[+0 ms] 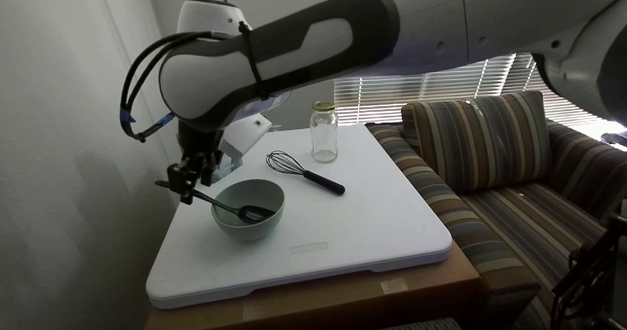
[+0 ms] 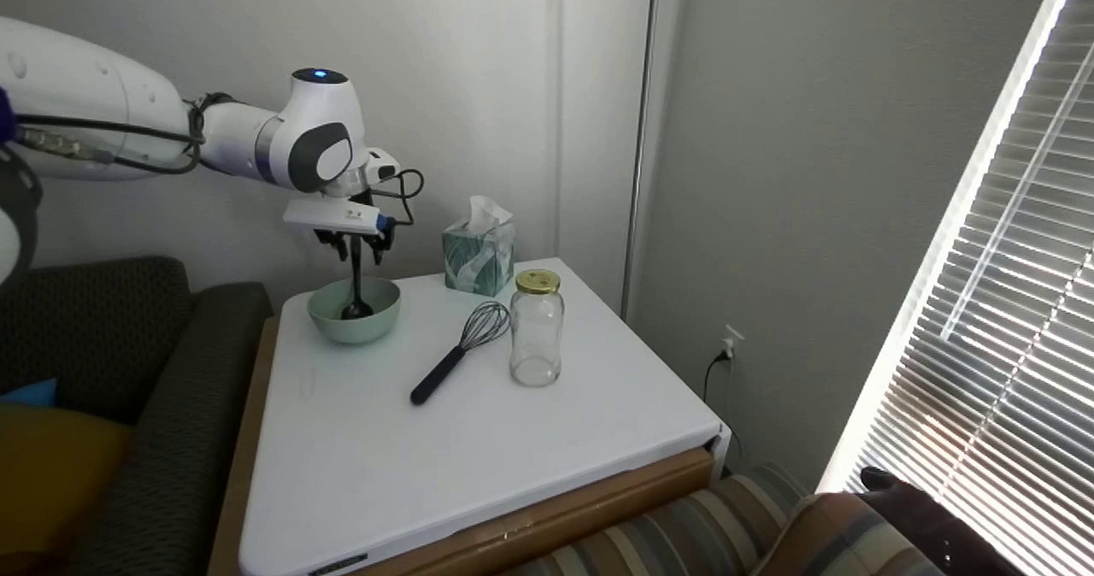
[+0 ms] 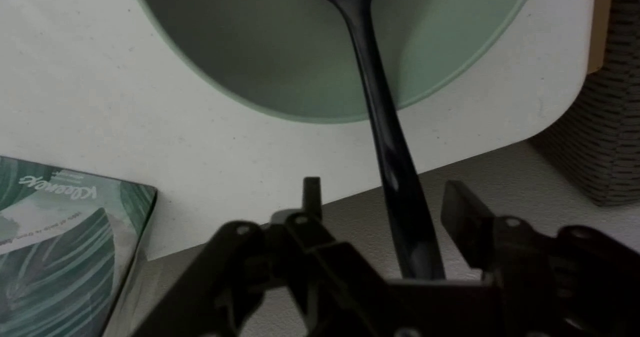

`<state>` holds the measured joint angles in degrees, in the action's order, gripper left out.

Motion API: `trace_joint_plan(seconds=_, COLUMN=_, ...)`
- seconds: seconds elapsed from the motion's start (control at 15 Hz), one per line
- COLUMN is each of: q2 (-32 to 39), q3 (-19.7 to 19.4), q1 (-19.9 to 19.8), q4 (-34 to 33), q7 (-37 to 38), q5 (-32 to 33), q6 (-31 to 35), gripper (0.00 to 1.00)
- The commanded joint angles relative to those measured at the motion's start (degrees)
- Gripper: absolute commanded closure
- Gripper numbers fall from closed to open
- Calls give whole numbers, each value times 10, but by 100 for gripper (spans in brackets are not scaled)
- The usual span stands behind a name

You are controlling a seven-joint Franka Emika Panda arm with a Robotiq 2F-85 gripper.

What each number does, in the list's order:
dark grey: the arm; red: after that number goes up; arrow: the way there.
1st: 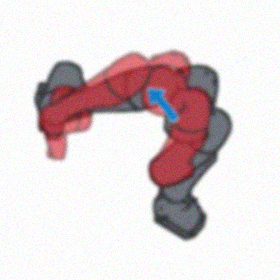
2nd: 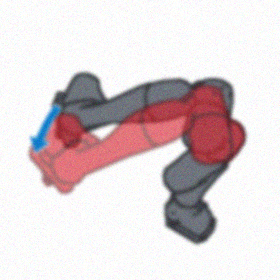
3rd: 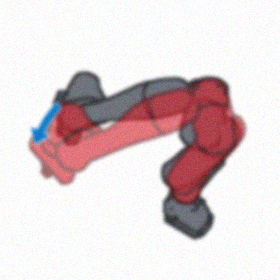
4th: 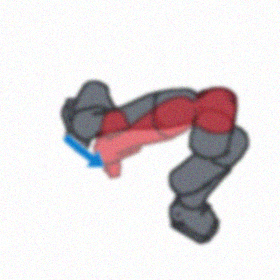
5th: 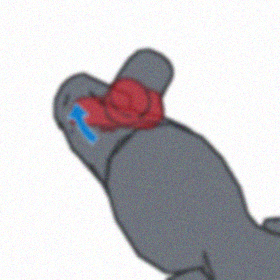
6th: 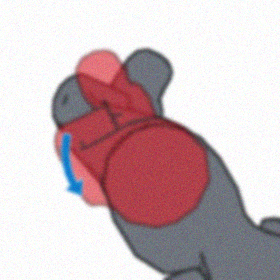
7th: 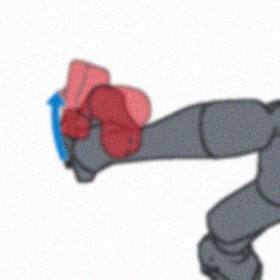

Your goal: Put the black spoon on the table

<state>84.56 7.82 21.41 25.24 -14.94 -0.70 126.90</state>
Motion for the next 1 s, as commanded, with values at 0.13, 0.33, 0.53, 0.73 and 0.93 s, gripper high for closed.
trace_joint_plan(seconds=0.13, q2=-2, q3=-7, q1=1, q4=4, q7=15, q5=4, q6=16, gripper=80)
trace_joint_plan(seconds=0.33, q2=-4, q3=-5, q1=-2, q4=2, q7=16, q5=2, q6=21, gripper=98)
trace_joint_plan(seconds=0.53, q2=-7, q3=-4, q1=-3, q4=-1, q7=19, q5=1, q6=24, gripper=95)
trace_joint_plan(seconds=0.73, q2=-2, q3=-6, q1=-2, q4=-35, q7=17, q5=2, q6=8, gripper=95)
trace_joint_plan(seconds=0.93, q2=-2, q3=-10, q1=-4, q4=-67, q7=11, q5=5, q6=5, gripper=95)
